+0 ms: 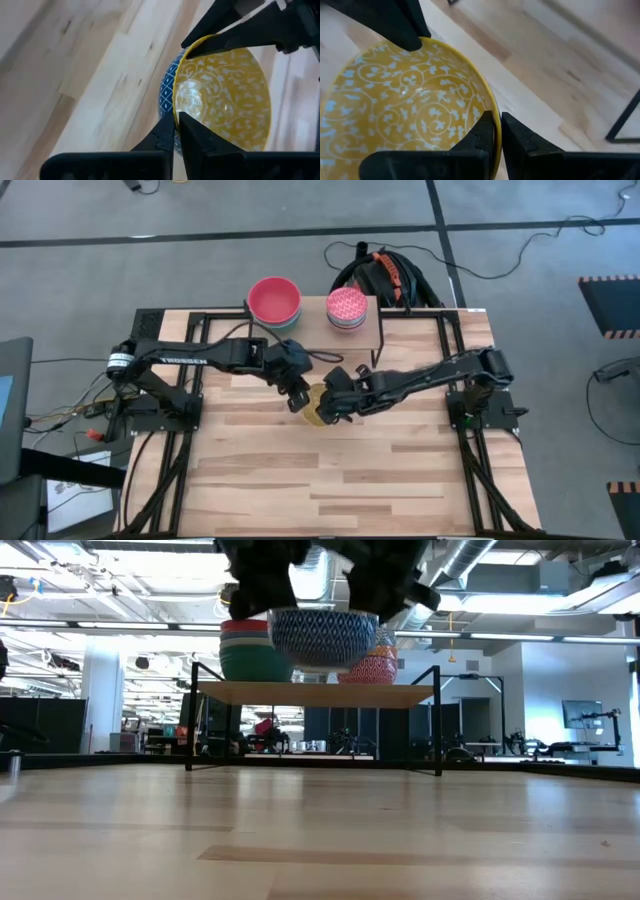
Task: Place and stack bowls onto a shelf
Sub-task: Stack the yellow bowl into the red printed bowl
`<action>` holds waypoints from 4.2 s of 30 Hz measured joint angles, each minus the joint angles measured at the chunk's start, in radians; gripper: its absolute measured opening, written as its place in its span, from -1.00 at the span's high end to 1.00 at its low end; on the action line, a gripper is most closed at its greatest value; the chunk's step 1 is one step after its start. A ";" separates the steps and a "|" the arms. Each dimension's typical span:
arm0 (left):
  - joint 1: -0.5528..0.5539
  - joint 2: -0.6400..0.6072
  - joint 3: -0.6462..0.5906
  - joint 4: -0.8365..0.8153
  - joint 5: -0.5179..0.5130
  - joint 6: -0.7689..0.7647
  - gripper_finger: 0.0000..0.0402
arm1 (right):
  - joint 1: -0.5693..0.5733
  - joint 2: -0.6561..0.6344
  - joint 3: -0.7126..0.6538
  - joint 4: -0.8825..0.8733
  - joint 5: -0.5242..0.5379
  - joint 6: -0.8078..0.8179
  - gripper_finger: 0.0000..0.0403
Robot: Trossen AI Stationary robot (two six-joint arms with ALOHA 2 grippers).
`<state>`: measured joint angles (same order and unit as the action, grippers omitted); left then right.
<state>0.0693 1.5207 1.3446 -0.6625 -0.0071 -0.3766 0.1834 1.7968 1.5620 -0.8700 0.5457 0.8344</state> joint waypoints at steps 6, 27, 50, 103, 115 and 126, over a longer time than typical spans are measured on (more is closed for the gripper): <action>-0.034 0.089 -0.013 -0.033 -0.001 0.021 0.68 | 0.036 0.102 0.001 -0.031 -0.026 0.096 0.78; -0.183 0.270 -0.024 -0.023 -0.086 0.026 0.25 | 0.223 0.235 -0.121 0.078 -0.067 0.467 0.76; -0.201 0.268 -0.025 0.129 -0.046 -0.013 0.25 | 0.283 0.097 -0.121 0.012 -0.033 0.486 -0.04; -0.196 0.364 -0.109 0.286 0.020 -0.041 0.98 | 0.467 -0.428 -0.119 0.214 0.358 0.250 0.17; -0.020 0.303 0.445 -0.186 -0.047 0.282 0.99 | 0.400 -0.587 -0.118 0.205 0.526 0.163 0.17; 0.347 0.304 0.729 -0.167 -0.145 0.417 1.00 | 0.304 -0.606 -0.118 0.213 0.533 0.159 0.17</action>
<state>0.4163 1.8247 2.0739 -0.8293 -0.1517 0.0407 0.4878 1.1909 1.4445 -0.6571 1.0787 0.9931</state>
